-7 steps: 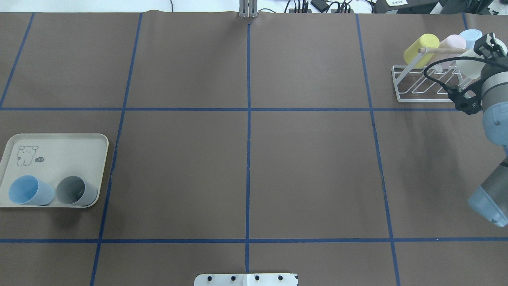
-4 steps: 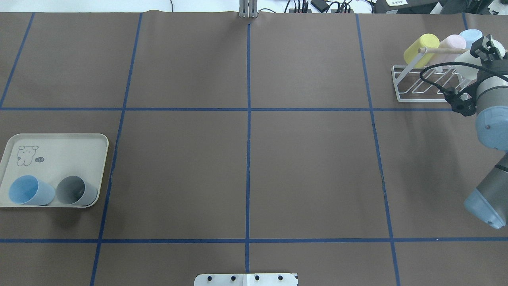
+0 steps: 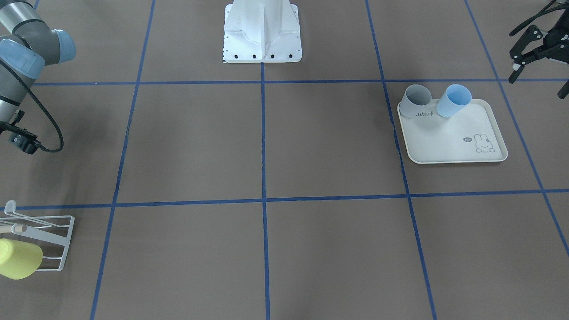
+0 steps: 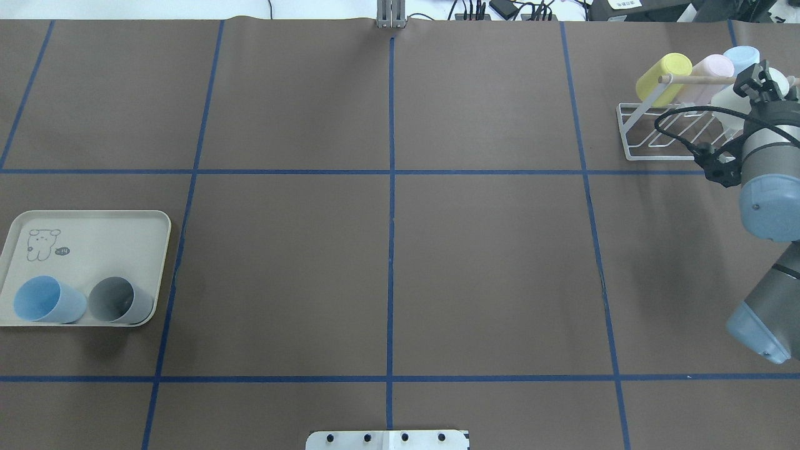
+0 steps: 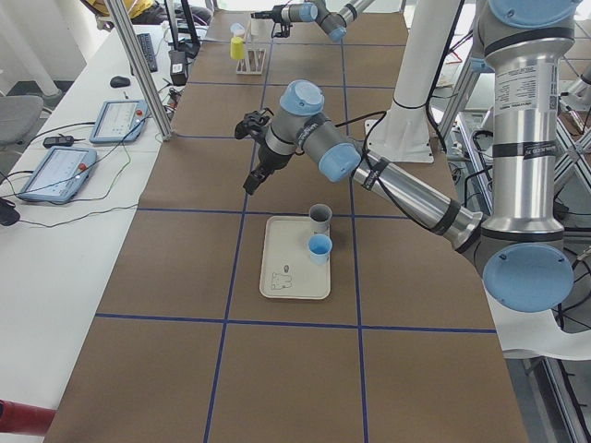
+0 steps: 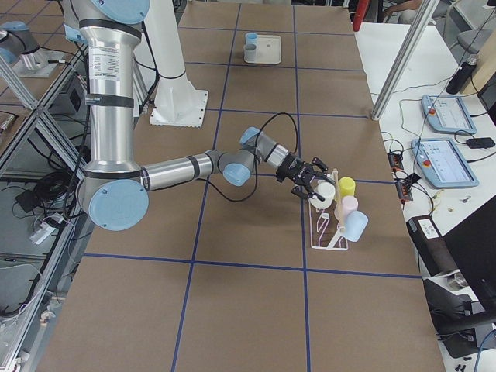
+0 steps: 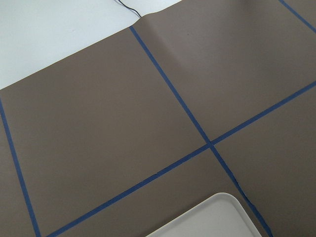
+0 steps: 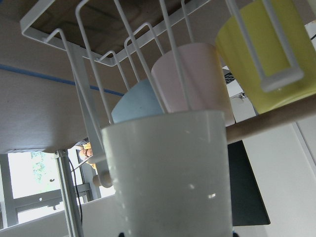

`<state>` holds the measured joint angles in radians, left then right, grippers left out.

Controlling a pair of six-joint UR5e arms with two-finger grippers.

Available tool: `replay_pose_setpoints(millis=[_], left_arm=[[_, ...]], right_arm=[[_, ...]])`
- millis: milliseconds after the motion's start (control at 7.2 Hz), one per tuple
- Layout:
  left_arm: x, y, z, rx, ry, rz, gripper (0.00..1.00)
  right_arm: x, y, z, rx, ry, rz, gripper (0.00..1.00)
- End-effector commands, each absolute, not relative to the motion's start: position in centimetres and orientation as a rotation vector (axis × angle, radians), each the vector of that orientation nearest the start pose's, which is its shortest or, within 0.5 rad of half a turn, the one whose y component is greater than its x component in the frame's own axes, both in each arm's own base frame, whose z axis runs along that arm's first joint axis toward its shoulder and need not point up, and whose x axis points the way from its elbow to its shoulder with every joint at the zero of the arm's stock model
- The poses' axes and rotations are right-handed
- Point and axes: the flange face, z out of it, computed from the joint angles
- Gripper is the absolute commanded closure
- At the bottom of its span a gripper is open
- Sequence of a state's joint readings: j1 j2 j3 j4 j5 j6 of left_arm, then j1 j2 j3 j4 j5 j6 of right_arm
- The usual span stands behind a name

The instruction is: Transfer IKEA cup to right arm and place on rack

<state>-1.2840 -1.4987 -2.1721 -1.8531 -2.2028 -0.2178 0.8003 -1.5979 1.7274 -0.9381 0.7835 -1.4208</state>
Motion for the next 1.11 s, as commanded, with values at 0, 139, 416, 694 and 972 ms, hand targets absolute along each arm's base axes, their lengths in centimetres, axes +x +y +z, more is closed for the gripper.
replay_pose_setpoints(millis=[0,139,416,694,972], left_arm=[[5.2,-43.8,37.2,0.61,0.774,0.319,0.0],[5.2,-43.8,37.2,0.61,0.774,0.319,0.0],[5.2,-43.8,37.2,0.61,0.774,0.319,0.0],[5.2,-43.8,37.2,0.61,0.774,0.319,0.0],[5.2,-43.9,37.4,0.607,0.773,0.32,0.0]], right_arm=[[-21.5,-49.9,52.8,0.48,1.098,-1.692,0.82],[-22.1,-50.0,52.7,0.477,1.111,-1.694,0.68],[-22.2,-49.9,52.6,0.484,1.116,-1.683,0.08],[-22.3,-49.9,52.6,0.488,1.115,-1.682,0.02],[-22.7,-50.2,50.7,0.537,1.106,-1.647,0.02]])
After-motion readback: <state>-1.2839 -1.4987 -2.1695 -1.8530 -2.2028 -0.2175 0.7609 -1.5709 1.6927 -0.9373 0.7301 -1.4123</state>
